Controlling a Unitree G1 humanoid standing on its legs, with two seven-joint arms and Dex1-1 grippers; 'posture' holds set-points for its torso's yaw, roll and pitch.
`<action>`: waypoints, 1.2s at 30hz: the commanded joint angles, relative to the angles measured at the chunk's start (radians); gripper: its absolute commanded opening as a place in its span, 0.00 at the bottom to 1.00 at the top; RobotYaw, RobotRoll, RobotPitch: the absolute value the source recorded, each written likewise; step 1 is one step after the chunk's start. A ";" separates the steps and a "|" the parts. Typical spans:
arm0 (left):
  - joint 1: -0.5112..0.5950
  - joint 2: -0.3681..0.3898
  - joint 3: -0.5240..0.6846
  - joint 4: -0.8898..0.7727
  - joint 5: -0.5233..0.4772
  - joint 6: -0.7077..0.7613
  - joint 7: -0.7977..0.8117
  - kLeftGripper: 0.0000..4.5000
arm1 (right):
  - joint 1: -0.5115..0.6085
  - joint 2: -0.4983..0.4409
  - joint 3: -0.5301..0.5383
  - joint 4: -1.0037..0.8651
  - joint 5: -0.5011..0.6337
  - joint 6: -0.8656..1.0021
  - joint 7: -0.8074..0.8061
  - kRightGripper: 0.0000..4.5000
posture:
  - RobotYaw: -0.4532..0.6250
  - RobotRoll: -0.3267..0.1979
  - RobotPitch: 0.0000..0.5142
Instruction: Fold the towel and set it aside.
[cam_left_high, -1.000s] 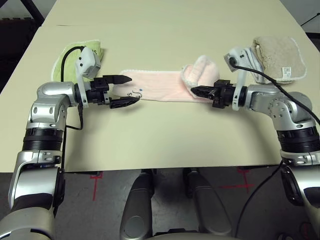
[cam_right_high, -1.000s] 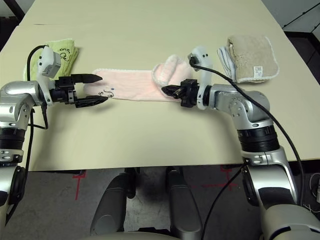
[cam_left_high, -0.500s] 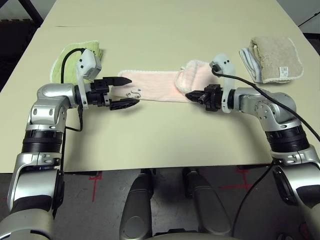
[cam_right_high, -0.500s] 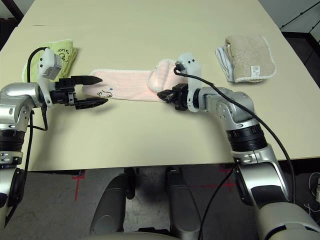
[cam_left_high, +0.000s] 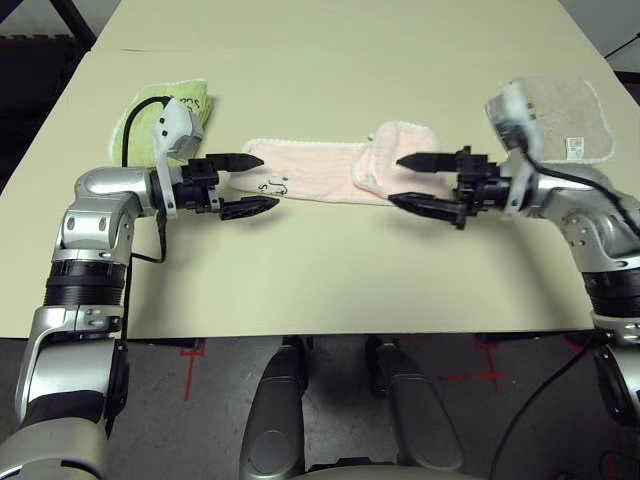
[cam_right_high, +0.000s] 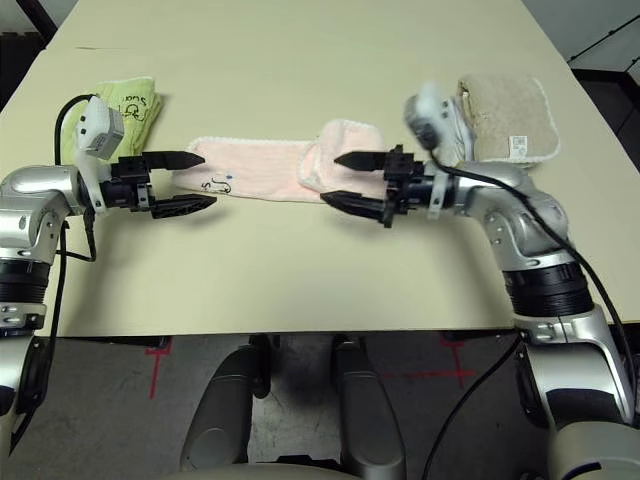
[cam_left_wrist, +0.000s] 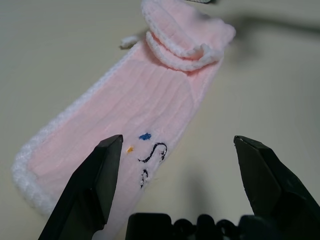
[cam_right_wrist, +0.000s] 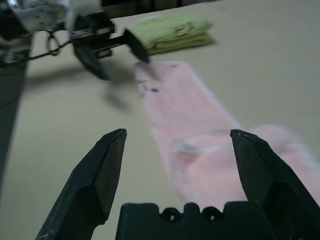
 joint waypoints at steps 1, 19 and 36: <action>-0.003 -0.002 -0.011 -0.004 -0.009 -0.001 -0.010 1.00 | -0.044 -0.005 -0.011 0.214 -0.090 -0.231 0.044 0.92 | 0.45 0.62 0.44; 0.043 -0.033 0.000 -0.096 -0.041 0.054 0.066 1.00 | -0.304 0.177 0.030 0.818 -0.286 -0.585 0.116 0.00 | 0.51 0.62 0.44; 0.036 -0.027 -0.006 -0.091 -0.038 0.052 0.054 1.00 | -0.347 0.231 -0.001 0.919 -0.346 -0.497 0.036 0.00 | 0.53 0.62 0.44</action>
